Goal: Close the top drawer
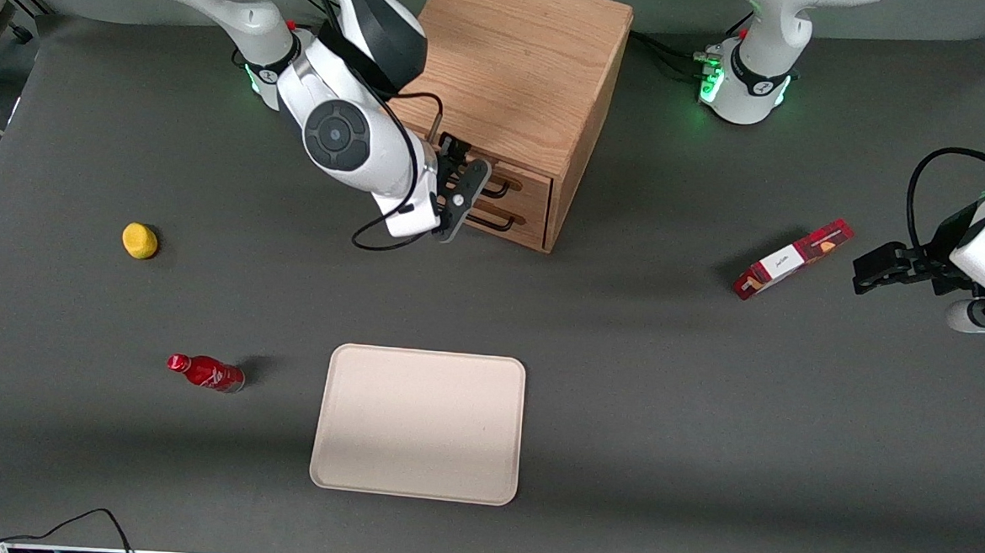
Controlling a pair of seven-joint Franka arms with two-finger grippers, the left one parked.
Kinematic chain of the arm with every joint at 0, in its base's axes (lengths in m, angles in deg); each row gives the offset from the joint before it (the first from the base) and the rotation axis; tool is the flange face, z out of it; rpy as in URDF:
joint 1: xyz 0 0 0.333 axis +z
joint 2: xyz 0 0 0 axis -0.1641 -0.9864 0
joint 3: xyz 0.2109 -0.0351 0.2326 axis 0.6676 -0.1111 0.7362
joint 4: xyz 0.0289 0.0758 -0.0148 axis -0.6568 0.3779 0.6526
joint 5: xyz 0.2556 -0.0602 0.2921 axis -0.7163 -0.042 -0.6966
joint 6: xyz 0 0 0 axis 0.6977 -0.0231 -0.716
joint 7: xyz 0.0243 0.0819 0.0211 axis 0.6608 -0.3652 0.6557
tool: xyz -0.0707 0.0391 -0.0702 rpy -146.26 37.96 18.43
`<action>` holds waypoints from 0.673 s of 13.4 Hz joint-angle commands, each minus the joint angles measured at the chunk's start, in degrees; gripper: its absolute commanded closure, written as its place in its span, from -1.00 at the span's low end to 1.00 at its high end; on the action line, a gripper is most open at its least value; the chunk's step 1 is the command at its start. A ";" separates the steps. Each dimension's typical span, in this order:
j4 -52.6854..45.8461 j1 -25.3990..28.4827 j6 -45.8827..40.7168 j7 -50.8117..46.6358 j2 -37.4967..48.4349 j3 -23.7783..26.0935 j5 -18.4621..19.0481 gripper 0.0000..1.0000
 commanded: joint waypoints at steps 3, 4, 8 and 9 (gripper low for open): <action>-3.84 -1.23 -7.60 -10.37 11.41 -0.26 0.24 -1.00; -4.81 -1.23 -10.85 -11.71 13.79 -0.35 3.47 -1.00; -5.35 -1.58 -21.23 -31.60 26.62 -5.43 8.77 -1.00; -5.35 -1.84 -23.34 -37.15 28.90 -7.36 9.47 -1.00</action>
